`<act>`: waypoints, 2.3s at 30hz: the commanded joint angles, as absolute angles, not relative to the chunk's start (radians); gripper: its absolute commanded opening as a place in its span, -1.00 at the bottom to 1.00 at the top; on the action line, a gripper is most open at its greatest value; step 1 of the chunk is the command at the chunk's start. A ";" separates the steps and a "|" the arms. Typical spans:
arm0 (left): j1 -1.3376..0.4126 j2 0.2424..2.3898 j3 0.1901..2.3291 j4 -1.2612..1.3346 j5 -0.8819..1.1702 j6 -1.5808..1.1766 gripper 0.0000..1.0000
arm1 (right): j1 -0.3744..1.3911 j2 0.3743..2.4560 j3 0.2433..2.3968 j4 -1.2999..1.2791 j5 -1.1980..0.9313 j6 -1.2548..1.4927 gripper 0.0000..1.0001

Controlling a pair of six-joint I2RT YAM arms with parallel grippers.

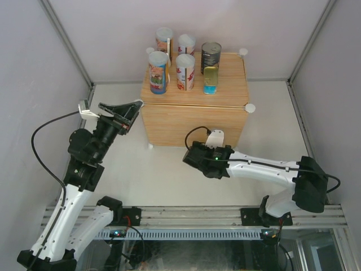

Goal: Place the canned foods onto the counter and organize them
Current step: Pick up the canned food from the center of the board.

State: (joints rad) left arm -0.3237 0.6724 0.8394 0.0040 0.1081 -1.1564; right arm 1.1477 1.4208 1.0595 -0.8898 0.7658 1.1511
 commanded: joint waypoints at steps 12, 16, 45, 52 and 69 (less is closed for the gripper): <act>-0.316 0.606 0.805 -0.016 0.146 -1.110 1.00 | 1.087 1.587 1.061 -0.779 0.715 1.339 0.98; -0.316 0.589 0.788 -0.020 0.140 -1.094 1.00 | 1.081 1.624 1.062 -0.780 0.707 1.365 0.96; -0.315 0.536 0.775 -0.068 0.104 -1.062 1.00 | 1.003 1.694 1.012 -0.658 0.727 1.290 0.64; -0.315 0.523 0.777 -0.079 0.093 -1.058 1.00 | 1.003 1.685 1.012 -0.638 0.725 1.261 0.40; -0.316 0.493 0.777 -0.103 0.084 -1.051 1.00 | 1.084 1.620 1.012 -0.615 0.715 1.155 -0.93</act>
